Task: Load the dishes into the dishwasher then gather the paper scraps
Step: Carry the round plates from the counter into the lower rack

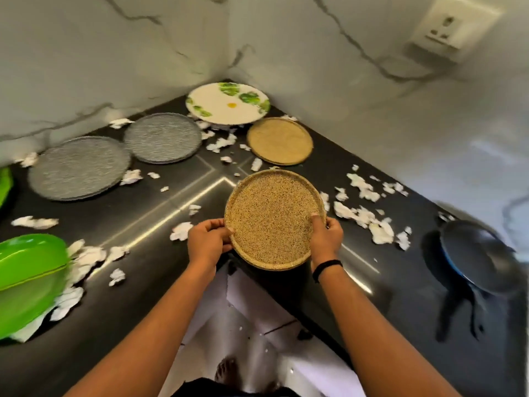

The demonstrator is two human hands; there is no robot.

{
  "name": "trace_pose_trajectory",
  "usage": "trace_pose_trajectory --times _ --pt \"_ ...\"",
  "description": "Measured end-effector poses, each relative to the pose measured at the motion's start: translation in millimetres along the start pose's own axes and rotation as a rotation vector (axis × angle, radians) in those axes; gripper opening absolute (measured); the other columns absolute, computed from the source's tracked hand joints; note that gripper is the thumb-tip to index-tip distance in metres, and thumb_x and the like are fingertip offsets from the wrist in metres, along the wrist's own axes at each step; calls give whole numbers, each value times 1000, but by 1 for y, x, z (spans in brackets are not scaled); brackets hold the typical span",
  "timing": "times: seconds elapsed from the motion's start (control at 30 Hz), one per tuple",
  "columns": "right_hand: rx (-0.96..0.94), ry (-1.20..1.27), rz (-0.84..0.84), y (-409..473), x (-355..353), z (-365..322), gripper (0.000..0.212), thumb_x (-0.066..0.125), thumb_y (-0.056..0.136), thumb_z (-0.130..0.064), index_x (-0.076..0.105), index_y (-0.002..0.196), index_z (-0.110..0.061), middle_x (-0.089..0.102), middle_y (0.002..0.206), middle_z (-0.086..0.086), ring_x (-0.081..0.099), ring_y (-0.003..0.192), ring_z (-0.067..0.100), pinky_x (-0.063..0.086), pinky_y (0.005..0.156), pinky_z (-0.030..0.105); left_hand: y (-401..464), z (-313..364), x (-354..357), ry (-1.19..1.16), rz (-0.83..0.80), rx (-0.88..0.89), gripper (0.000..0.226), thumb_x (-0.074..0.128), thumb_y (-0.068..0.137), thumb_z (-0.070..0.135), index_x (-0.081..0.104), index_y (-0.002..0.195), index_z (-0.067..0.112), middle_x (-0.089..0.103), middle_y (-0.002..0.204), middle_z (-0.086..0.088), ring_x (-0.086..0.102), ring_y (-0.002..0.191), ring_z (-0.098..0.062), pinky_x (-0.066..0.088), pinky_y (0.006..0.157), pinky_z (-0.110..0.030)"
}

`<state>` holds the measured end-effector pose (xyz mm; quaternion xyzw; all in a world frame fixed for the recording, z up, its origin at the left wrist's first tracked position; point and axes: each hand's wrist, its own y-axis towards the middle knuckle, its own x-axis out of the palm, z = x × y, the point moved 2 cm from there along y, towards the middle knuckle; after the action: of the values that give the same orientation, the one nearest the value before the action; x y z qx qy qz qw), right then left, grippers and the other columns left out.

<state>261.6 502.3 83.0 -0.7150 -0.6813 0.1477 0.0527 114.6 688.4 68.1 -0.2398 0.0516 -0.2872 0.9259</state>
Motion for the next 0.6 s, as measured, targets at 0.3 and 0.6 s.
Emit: trace_pose_trajectory --times 0.3,0.6 --pt "76 86 437 -36 -185 28 17 64 95 -26 58 97 -10 57 80 -1 52 72 15 42 60 30 -67 -39 131 229 -424 -22 11 70 88 -2 71 92 8 76 92 -11 68 77 -20 58 68 -34" --pt "158 165 705 -121 -330 87 17 65 93 -23 58 93 -8 57 82 2 52 78 21 41 65 33 -185 -106 184 398 -706 -42 14 69 89 -3 73 96 8 77 91 -9 72 81 -23 59 71 -36"
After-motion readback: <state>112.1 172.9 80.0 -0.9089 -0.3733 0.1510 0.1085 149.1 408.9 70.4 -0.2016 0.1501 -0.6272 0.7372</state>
